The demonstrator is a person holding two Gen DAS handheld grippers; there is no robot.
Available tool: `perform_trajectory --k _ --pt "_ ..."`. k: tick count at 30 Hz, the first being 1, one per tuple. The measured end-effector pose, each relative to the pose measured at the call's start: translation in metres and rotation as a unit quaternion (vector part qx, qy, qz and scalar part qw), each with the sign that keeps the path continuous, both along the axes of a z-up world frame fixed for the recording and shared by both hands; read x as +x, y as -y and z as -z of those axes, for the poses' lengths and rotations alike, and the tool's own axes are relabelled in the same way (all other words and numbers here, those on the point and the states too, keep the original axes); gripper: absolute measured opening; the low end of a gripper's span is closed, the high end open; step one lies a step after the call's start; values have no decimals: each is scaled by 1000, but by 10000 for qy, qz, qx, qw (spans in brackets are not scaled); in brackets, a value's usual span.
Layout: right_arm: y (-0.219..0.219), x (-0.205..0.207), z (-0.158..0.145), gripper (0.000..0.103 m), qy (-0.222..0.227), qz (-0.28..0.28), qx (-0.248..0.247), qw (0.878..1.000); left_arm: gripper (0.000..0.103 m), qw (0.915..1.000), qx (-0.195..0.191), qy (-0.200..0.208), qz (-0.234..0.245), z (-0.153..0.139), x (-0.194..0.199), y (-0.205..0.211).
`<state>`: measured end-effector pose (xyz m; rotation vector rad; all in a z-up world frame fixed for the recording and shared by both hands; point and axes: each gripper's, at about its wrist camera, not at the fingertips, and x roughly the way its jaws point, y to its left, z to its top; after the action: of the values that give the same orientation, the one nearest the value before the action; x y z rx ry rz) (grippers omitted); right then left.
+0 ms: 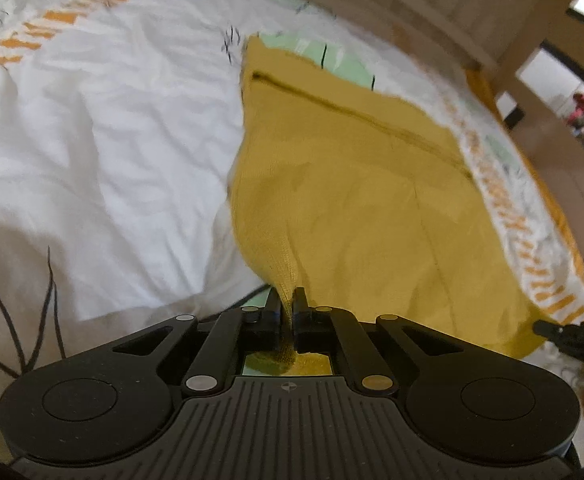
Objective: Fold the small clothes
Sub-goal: 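Grasp the hem with the left gripper while the right gripper grasps it too, lifting toward the collar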
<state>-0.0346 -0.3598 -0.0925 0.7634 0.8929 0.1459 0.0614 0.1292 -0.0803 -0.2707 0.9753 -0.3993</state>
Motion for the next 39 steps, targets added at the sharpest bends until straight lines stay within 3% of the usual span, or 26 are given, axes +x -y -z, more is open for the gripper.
perform_trajectory --k 11,20,30,39 --pt "9 10 -32 13 750 239 227 9966 4 9974 -492 442 -291 -32 12 -1" --pt "21 52 -63 13 1230 285 208 9918 4 9924 -822 807 -443 -66 51 5" --pt "45 138 -82 13 1593 550 123 9856 4 9852 -1088 1071 -774 -88 138 16" --pt "58 235 -60 13 1477 703 -93 9865 4 9878 -840 945 -911 -67 232 41"
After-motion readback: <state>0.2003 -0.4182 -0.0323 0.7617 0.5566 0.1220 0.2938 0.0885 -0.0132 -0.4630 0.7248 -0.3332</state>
